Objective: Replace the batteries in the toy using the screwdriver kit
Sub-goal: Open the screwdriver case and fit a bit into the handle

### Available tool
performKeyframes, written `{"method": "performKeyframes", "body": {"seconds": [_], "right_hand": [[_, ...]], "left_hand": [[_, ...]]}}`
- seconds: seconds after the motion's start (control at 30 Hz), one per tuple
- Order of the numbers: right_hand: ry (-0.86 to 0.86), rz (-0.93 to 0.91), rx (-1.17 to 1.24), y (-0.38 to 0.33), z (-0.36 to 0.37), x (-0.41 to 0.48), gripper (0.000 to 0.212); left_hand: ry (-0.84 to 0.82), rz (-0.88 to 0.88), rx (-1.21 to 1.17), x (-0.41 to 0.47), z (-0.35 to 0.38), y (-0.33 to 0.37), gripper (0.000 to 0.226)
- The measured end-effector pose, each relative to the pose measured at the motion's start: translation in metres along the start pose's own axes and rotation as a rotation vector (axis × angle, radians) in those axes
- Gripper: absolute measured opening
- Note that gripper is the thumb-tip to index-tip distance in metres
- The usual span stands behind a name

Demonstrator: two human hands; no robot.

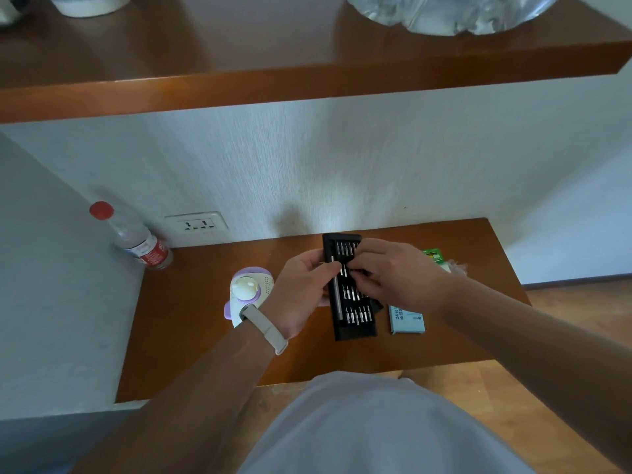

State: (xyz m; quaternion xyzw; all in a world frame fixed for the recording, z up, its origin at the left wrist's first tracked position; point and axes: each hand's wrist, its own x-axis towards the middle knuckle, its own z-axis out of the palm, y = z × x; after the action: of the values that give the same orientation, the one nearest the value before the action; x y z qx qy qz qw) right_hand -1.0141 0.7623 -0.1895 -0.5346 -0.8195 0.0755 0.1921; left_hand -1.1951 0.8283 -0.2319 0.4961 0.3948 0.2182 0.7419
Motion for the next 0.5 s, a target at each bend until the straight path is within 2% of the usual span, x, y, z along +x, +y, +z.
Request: {"method": "performKeyframes", "body": {"seconds": [0.37, 0.5], "right_hand": [[-0.093, -0.060, -0.030, -0.005, -0.001, -0.002, 0.016], [-0.120, -0.029, -0.021, -0.006, -0.003, -0.006, 0.016]], "left_hand": [[0.017, -0.024, 0.001, -0.010, -0.001, -0.005, 0.021], [0.035, -0.009, -0.006, -0.011, 0.004, -0.007, 0.021]]}}
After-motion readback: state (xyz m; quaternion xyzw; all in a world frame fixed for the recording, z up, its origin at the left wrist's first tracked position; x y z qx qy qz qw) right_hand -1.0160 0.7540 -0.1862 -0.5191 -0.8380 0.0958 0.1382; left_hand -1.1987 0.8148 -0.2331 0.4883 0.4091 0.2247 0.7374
